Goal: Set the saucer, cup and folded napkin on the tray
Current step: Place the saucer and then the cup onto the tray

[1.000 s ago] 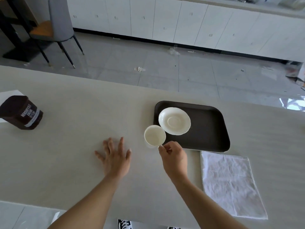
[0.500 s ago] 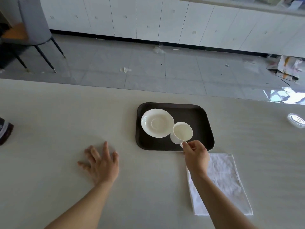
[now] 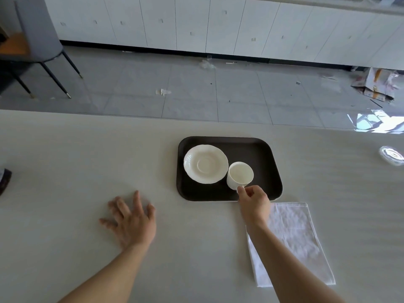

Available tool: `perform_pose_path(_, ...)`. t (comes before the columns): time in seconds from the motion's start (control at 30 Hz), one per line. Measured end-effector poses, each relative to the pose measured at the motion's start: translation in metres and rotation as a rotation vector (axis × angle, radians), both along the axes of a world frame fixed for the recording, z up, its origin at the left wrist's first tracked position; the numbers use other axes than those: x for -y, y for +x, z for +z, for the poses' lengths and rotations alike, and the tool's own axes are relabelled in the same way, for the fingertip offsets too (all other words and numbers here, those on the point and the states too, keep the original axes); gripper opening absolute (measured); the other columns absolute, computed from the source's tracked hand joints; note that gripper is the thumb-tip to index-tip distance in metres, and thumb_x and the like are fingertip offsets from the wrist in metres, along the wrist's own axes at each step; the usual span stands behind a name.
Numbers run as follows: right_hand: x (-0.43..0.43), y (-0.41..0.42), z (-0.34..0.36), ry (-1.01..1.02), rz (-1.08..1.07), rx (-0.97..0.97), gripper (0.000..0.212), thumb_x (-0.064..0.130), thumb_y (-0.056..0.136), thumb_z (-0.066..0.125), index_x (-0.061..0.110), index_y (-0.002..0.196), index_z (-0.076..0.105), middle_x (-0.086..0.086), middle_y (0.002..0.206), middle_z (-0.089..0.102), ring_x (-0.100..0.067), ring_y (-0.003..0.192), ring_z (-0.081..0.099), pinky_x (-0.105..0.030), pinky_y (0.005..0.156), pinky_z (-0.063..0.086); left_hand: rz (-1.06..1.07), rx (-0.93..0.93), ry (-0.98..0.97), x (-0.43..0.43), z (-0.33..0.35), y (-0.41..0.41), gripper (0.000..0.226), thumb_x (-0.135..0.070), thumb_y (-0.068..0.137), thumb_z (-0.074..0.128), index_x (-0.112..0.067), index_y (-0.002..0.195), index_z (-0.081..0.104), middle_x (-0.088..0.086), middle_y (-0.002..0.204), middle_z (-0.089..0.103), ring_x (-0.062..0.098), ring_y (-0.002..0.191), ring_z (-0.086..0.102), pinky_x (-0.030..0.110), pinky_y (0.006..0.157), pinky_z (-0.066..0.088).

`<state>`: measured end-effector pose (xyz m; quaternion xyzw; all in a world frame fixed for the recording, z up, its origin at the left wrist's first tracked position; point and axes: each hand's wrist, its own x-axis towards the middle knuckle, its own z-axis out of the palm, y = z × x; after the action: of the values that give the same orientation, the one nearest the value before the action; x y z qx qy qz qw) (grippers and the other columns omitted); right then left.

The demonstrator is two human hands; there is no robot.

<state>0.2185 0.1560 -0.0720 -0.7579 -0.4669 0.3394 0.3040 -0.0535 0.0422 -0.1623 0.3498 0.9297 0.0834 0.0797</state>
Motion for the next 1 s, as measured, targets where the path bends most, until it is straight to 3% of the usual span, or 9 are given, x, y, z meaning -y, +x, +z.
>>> perform_pose_path(0.13, 0.002, -0.002, -0.002, -0.007, 0.02, 0.003, 0.031, 0.041, 0.089, 0.066, 0.017, 0.07, 0.061, 0.002, 0.07, 0.069, -0.016, 0.068, 0.063, -0.028, 0.055, 0.043, 0.001, 0.003, 0.0, 0.0, 0.005, 0.002, 0.06, -0.048, 0.089, 0.05, -0.025, 0.144, 0.04, 0.028, 0.153, 0.025, 0.044, 0.145, 0.012, 0.075, 0.108, 0.005)
perform_pose_path(0.27, -0.001, 0.0, -0.002, -0.036, 0.061, -0.015, 0.034, 0.045, 0.086, 0.069, 0.013, 0.076, 0.062, -0.001, 0.073, 0.071, -0.02, 0.072, 0.064, -0.033, 0.062, 0.048, -0.005, 0.009, -0.002, 0.001, 0.01, 0.003, 0.06, -0.048, 0.09, 0.049, -0.025, 0.144, 0.039, 0.029, 0.154, 0.024, 0.044, 0.145, 0.012, 0.074, 0.108, 0.004)
perform_pose_path(0.53, 0.002, 0.0, -0.005, -0.01, 0.106, 0.015, 0.026, 0.035, 0.084, 0.075, 0.019, 0.084, 0.055, 0.001, 0.079, 0.065, -0.018, 0.073, 0.061, -0.029, 0.059, 0.045, -0.016, 0.016, -0.019, 0.0, 0.014, 0.005, 0.06, -0.049, 0.09, 0.047, -0.025, 0.145, 0.039, 0.028, 0.154, 0.023, 0.045, 0.145, 0.011, 0.074, 0.109, 0.005)
perform_pose_path(0.83, 0.003, 0.007, -0.004, 0.0, 0.092, -0.011, 0.025, 0.035, 0.081, 0.077, 0.021, 0.091, 0.059, 0.004, 0.083, 0.068, -0.015, 0.079, 0.064, -0.033, 0.07, 0.051, -0.044, 0.016, -0.018, 0.002, 0.014, 0.004, 0.061, -0.044, 0.089, 0.053, -0.021, 0.144, 0.04, 0.032, 0.152, 0.024, 0.047, 0.144, 0.012, 0.077, 0.107, 0.006)
perform_pose_path(0.93, 0.004, 0.01, -0.001, -0.006, 0.08, -0.02, 0.021, 0.036, 0.083, 0.075, 0.027, 0.087, 0.057, 0.005, 0.083, 0.069, -0.013, 0.079, 0.064, -0.028, 0.064, 0.047, -0.086, 0.001, 0.012, 0.005, 0.017, 0.005, 0.062, -0.041, 0.088, 0.055, -0.017, 0.143, 0.041, 0.031, 0.151, 0.028, 0.046, 0.144, 0.017, 0.08, 0.105, 0.009)
perform_pose_path(1.0, 0.004, 0.013, 0.001, -0.006, 0.074, -0.034, 0.019, 0.037, 0.084, 0.073, 0.028, 0.087, 0.057, 0.007, 0.082, 0.069, -0.01, 0.08, 0.063, -0.024, 0.061, 0.044, -0.139, -0.021, 0.051, 0.009, 0.021, 0.008, 0.063, -0.044, 0.087, 0.046, -0.013, 0.142, 0.043, 0.03, 0.148, 0.033, 0.047, 0.142, 0.023, 0.077, 0.105, 0.012)
